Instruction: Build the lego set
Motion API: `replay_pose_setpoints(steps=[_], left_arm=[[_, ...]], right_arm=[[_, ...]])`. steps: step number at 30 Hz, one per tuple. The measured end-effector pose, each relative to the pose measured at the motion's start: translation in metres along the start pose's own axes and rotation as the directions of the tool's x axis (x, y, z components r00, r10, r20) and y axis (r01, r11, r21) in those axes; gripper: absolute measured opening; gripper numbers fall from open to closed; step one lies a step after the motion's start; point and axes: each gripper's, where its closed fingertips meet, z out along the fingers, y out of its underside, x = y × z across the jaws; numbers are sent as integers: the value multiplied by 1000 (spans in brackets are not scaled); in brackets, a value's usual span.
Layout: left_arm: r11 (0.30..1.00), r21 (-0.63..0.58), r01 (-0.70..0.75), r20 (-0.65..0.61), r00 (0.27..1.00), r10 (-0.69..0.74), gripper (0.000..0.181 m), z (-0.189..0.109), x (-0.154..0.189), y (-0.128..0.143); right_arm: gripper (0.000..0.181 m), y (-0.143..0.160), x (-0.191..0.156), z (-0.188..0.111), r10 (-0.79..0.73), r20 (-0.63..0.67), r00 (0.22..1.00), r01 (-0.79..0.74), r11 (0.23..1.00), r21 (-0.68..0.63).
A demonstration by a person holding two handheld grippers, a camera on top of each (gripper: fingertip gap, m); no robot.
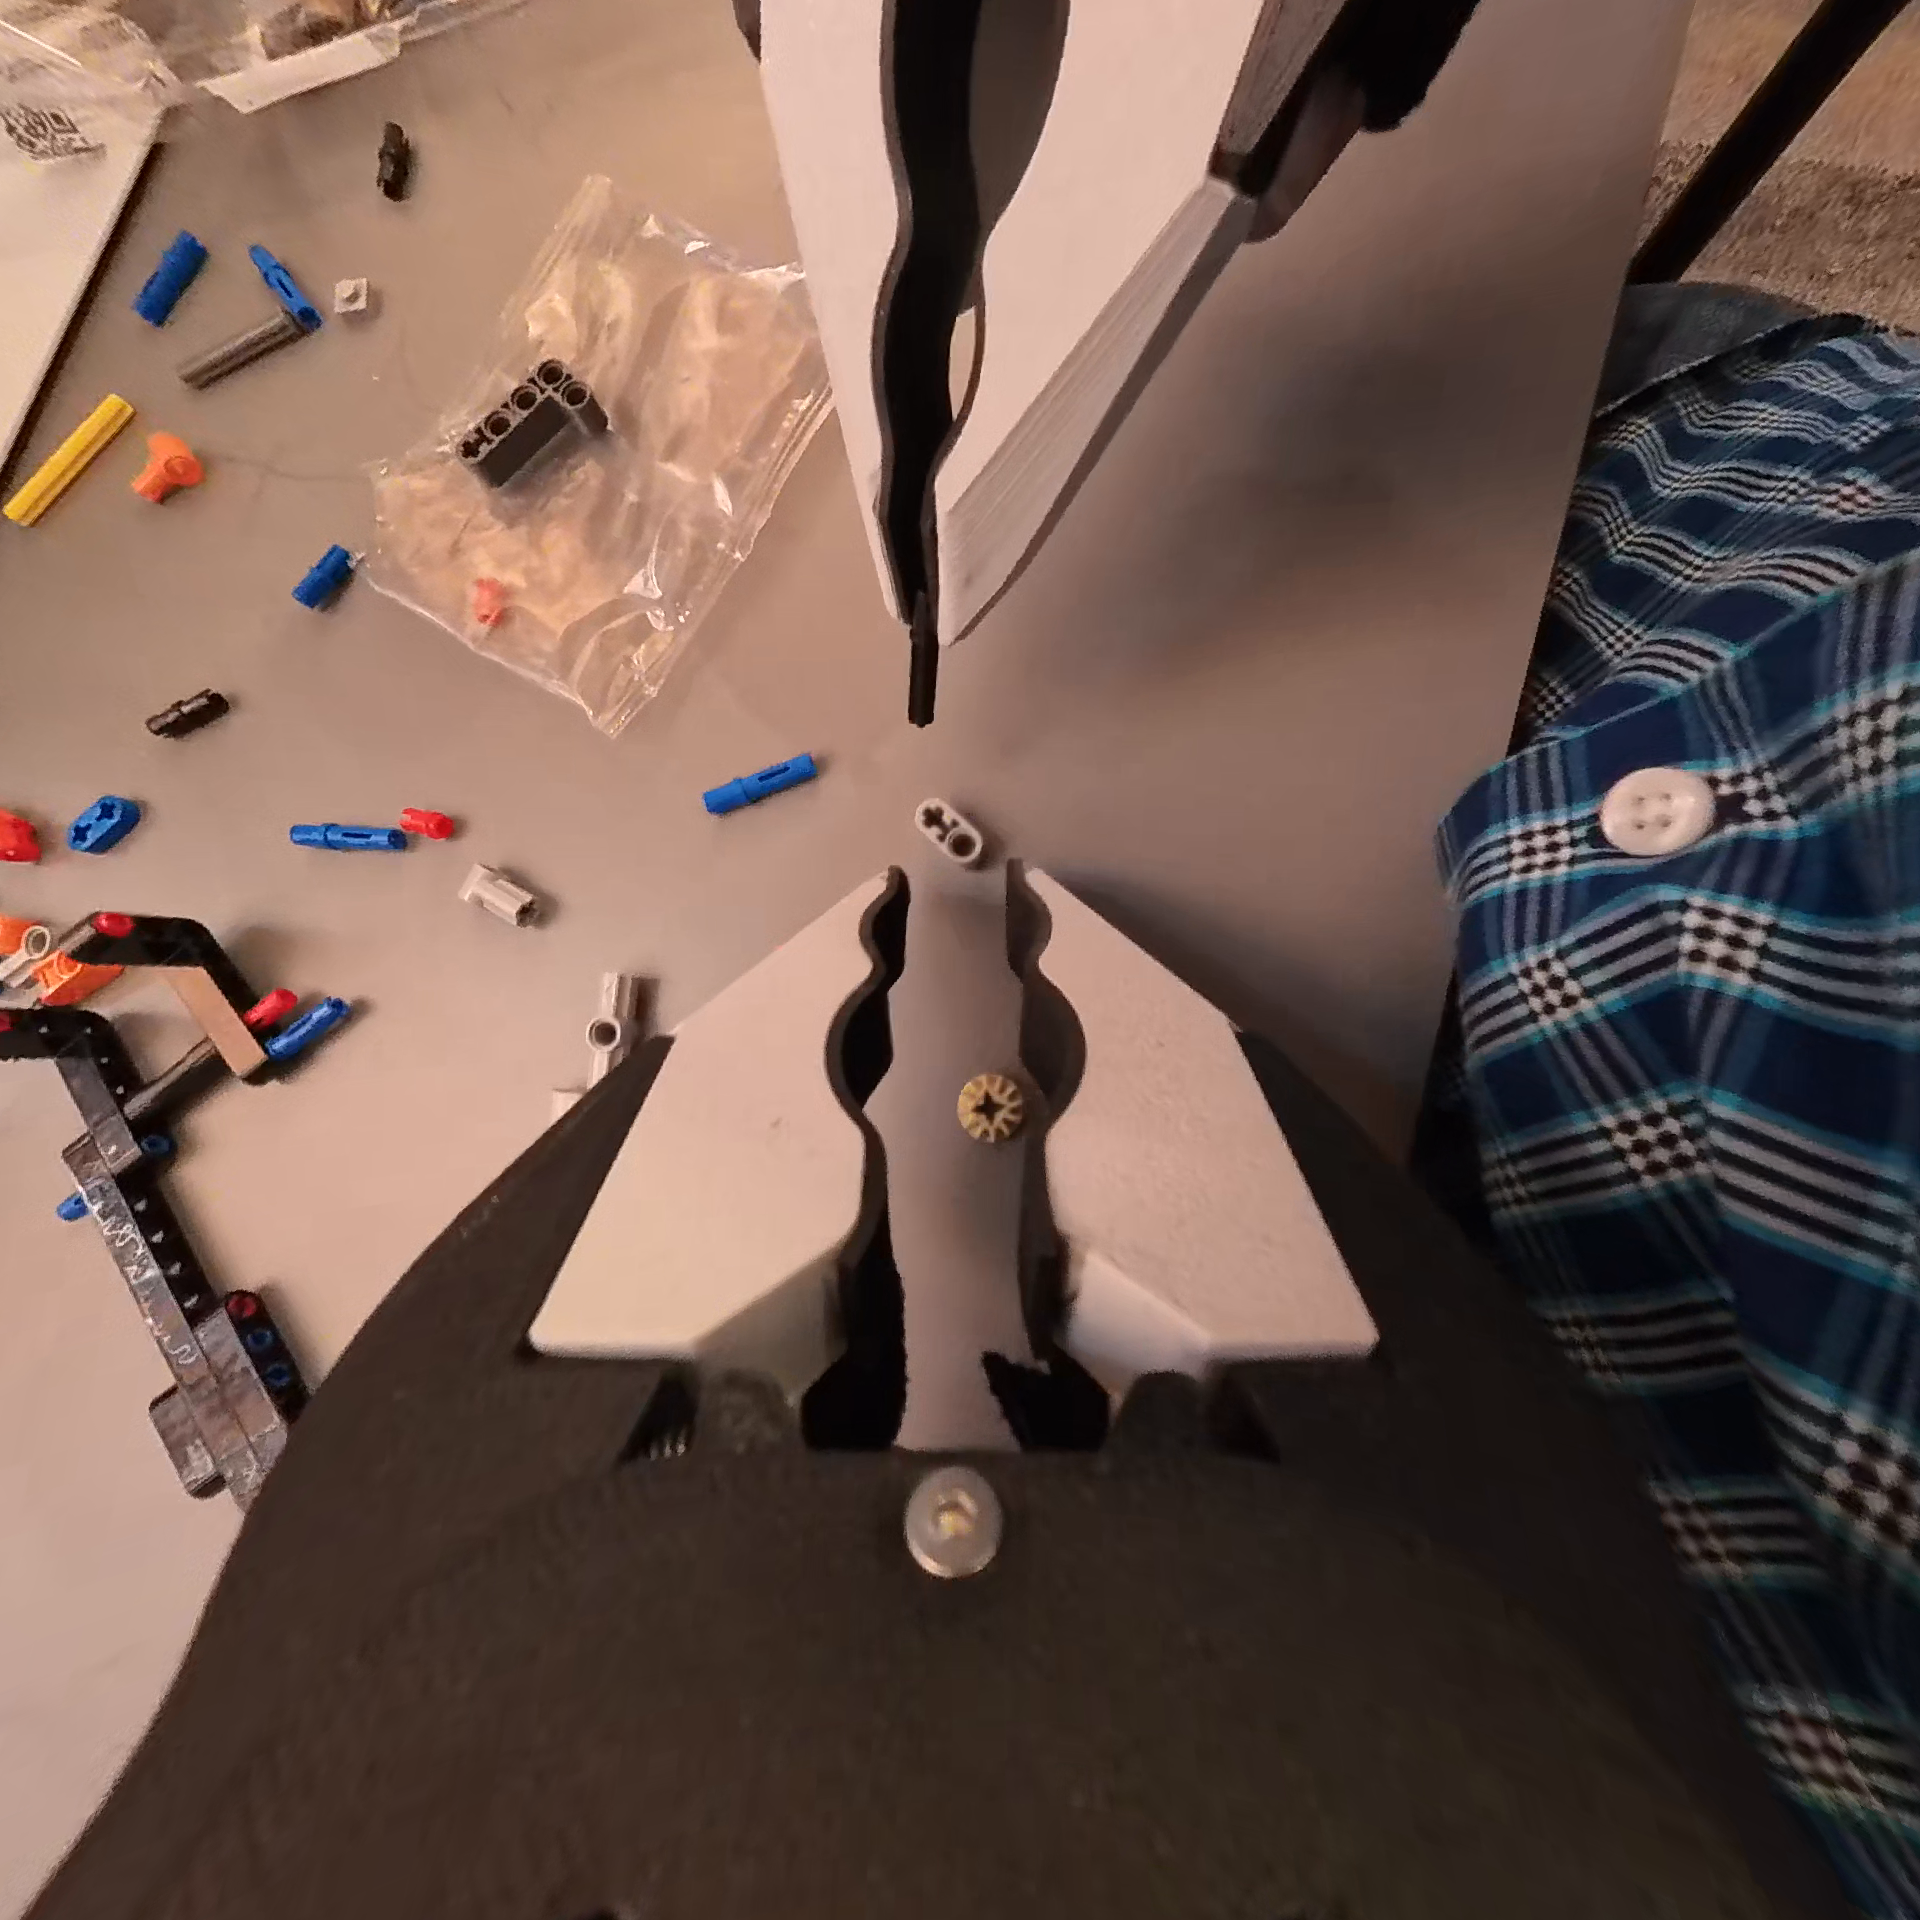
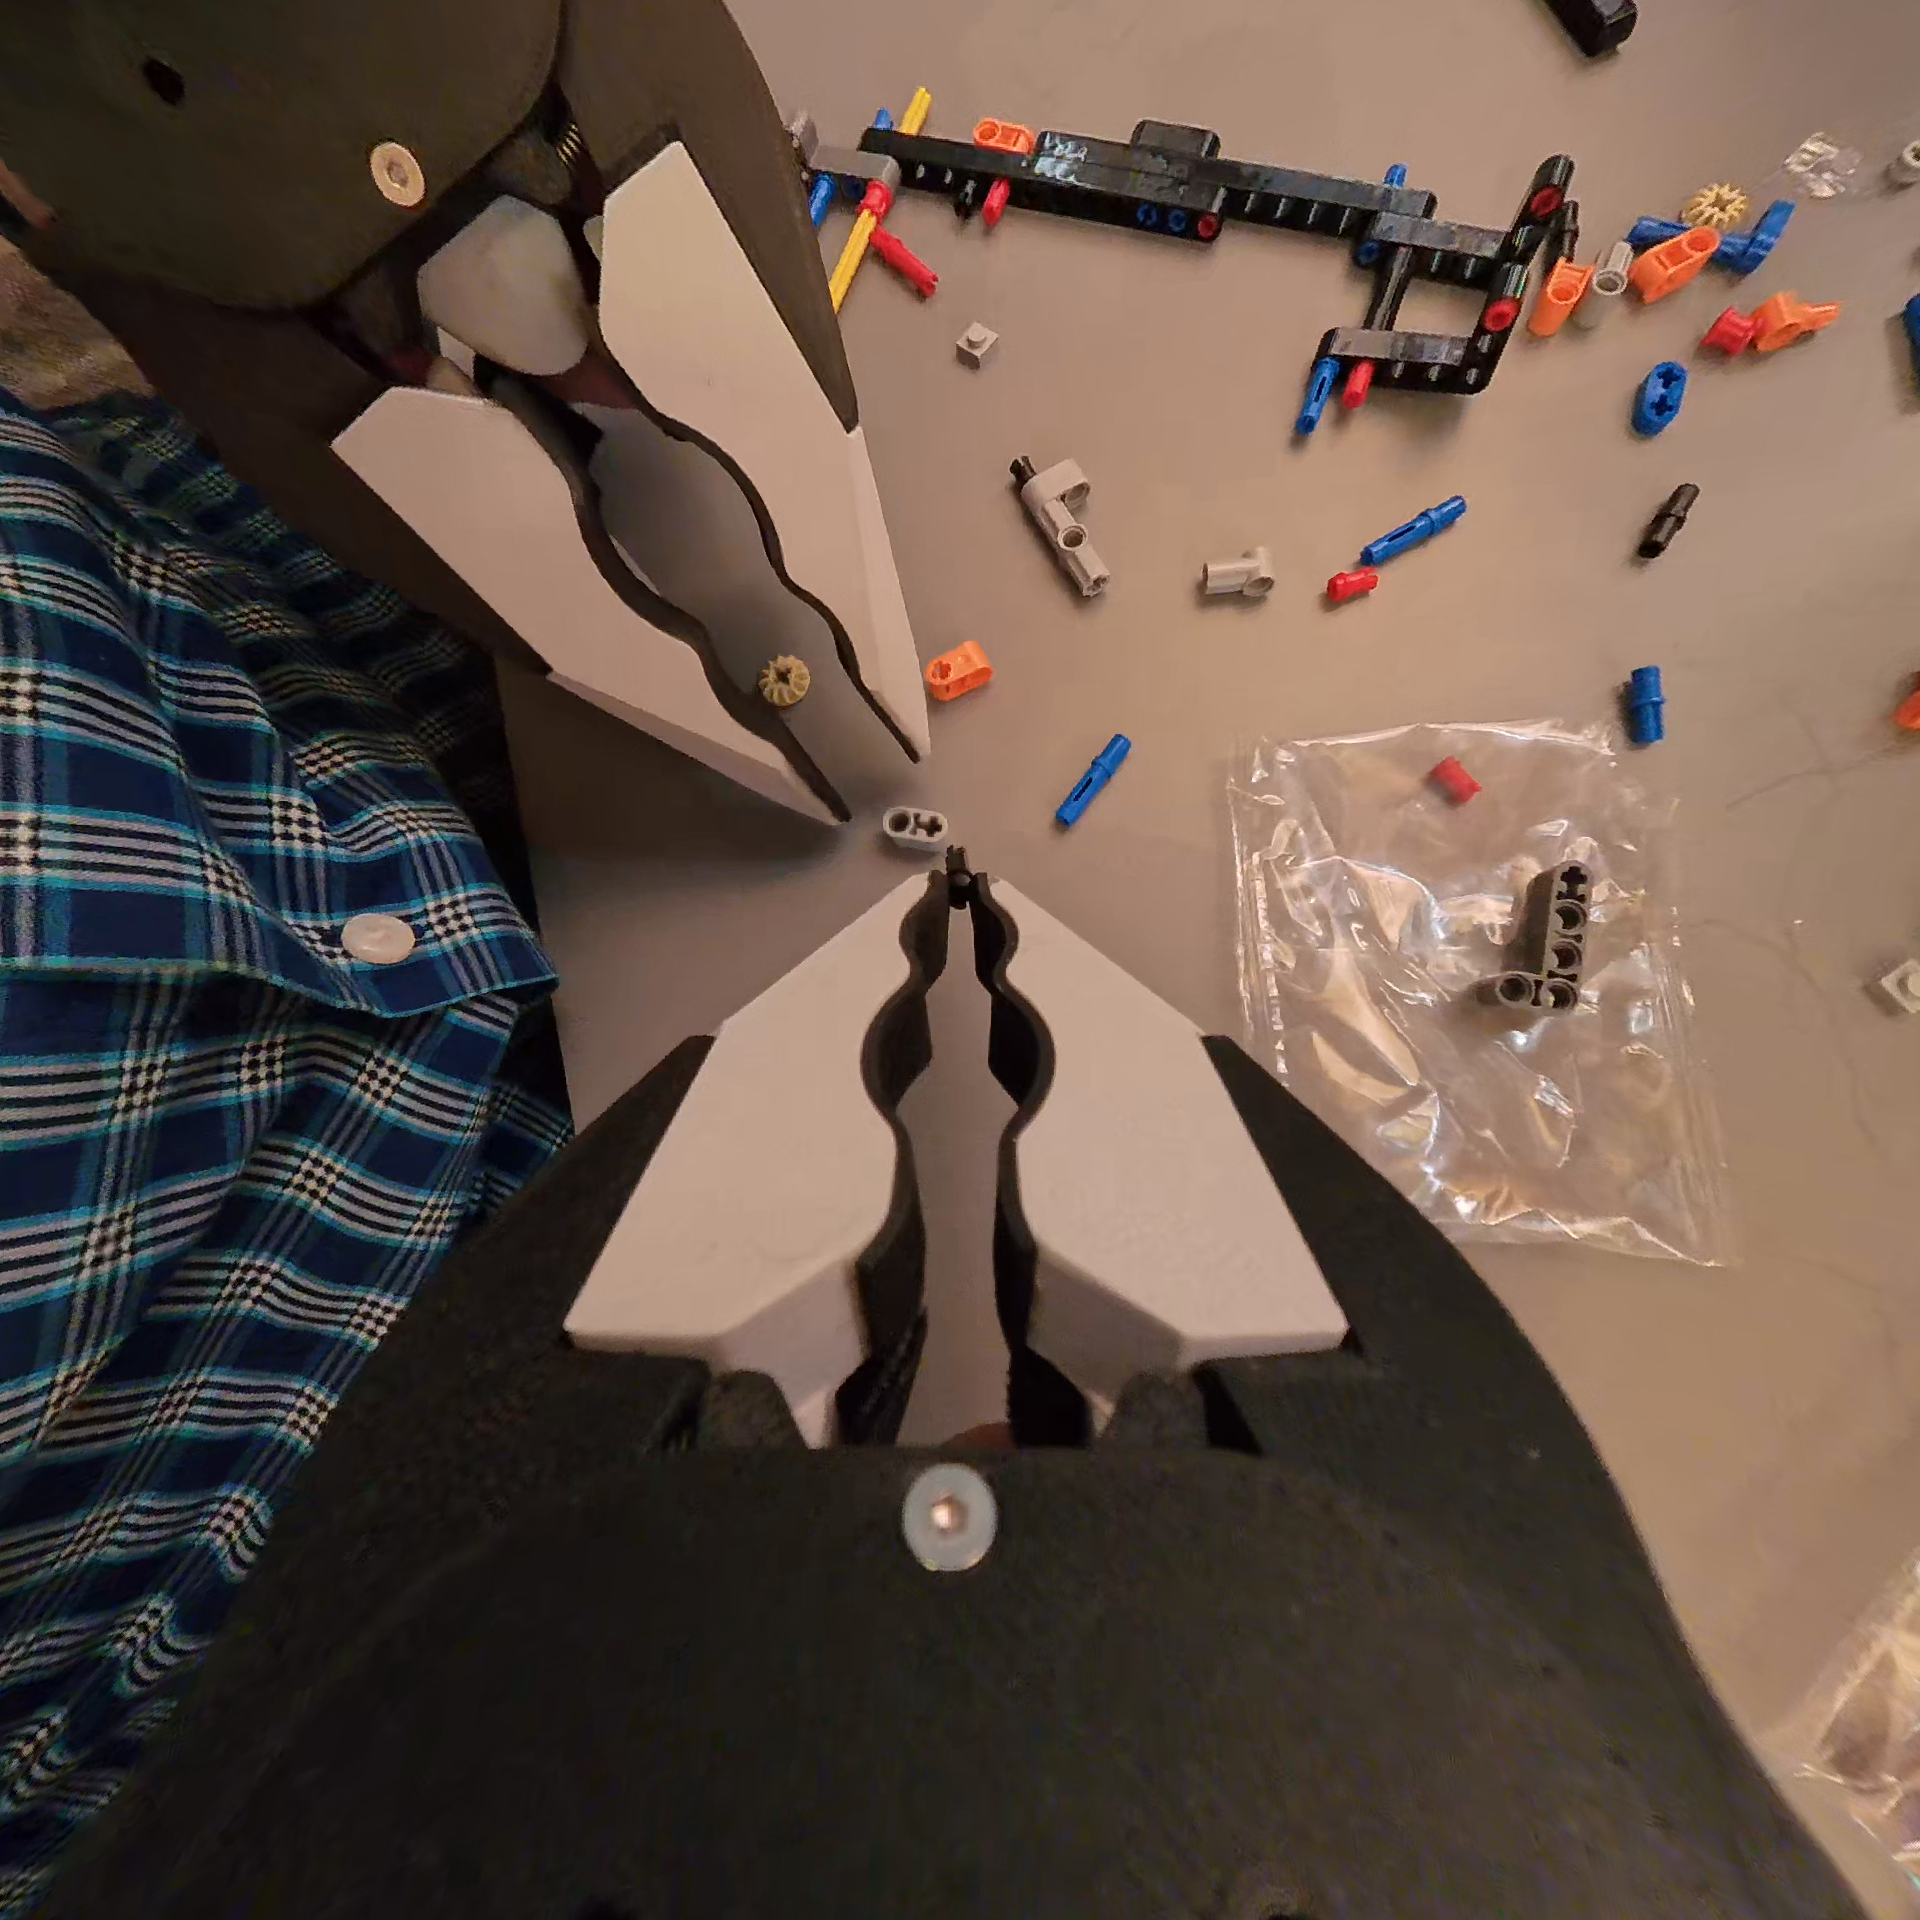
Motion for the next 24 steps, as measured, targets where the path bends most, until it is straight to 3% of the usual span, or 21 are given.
replay_pose_setpoints(steps=[1,8,12,24], left_arm=[[1000,1,5,-1,1000,-5,17,0,1,-1],[999,-35,29,17,999,-28,17,8,1,0],[998,-41,39,16,999,-39,5,10,1,0],[999,-43,14,22,1000,-14,5,11,0,-1]], right_arm=[[2,0,0,0,2,2,1000,-2,1000,3],[2,2,-3,5,-5,21,1000,5,1000,0],[2,1,-4,6,1,30,1000,-1,1000,7],[2,2,-2,7,13,32,999,-14,1000,17]])
